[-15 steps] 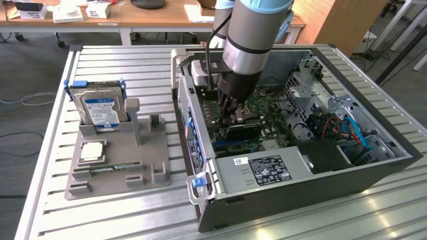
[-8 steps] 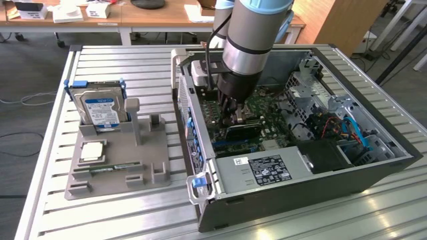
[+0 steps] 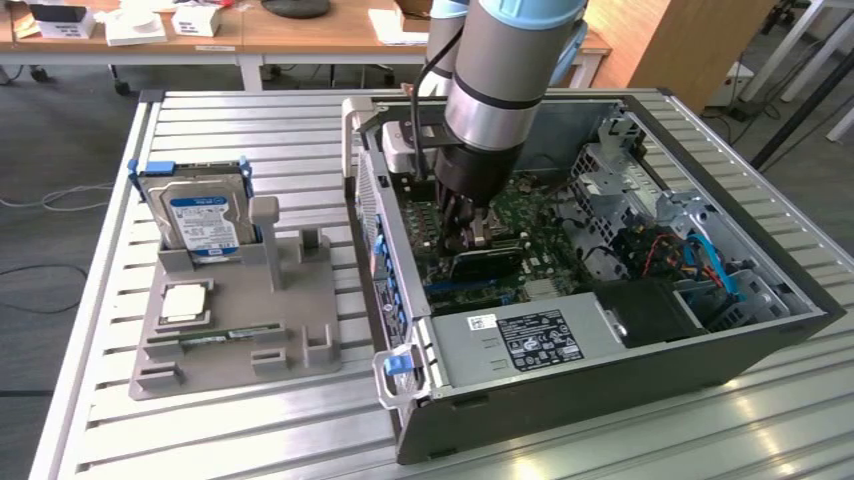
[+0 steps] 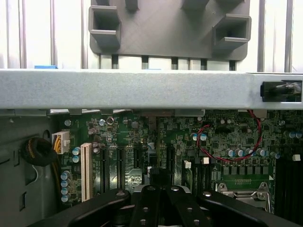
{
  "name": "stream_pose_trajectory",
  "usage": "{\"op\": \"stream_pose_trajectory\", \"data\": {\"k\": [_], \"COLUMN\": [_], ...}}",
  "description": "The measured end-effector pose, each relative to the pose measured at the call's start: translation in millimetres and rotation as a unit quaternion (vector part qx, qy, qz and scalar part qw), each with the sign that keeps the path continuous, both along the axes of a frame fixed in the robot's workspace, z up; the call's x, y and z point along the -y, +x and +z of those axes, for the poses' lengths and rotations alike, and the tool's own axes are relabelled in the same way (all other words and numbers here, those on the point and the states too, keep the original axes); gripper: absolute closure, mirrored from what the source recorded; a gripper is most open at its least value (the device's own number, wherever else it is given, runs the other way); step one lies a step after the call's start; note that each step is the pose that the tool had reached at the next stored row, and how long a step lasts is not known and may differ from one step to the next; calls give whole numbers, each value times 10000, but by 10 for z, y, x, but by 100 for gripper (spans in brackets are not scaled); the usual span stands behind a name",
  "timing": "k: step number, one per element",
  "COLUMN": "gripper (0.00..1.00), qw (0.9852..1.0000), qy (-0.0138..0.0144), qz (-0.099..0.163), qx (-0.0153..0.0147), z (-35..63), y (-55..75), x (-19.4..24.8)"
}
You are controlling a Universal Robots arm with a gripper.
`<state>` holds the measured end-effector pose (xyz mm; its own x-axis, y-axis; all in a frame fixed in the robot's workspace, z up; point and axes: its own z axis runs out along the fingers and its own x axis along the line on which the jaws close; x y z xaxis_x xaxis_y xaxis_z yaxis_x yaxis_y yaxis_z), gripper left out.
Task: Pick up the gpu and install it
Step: 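Press down on the gpu until it lock into place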
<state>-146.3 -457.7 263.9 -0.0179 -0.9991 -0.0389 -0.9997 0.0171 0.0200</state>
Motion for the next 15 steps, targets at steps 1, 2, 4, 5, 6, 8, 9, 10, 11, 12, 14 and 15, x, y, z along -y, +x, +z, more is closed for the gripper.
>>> {"op": "stream_pose_trajectory", "data": {"k": [1,2,4,5,6,8,9,10,11,12,14,15], "gripper": [89,89,89,89,89,89,89,89,89,89,89,89], "qw": [10000,10000,10000,10000,10000,10000,10000,10000,10000,10000,10000,10000], "qy": [0,1,2,8,6,3,2,2,2,2,2,2], "qz": [0,0,0,0,0,0,0,0,0,0,0,0], "qx": [0,1,2,6,4,2,2,1,1,1,1,1], "z": [-1,-2,-8,-15,-14,-11,-10,-10,-10,-10,-10,-10], "y": [0,0,0,1,1,1,0,1,0,0,0,0], "x": [0,0,-1,-1,-1,-1,0,0,0,0,0,0]}}
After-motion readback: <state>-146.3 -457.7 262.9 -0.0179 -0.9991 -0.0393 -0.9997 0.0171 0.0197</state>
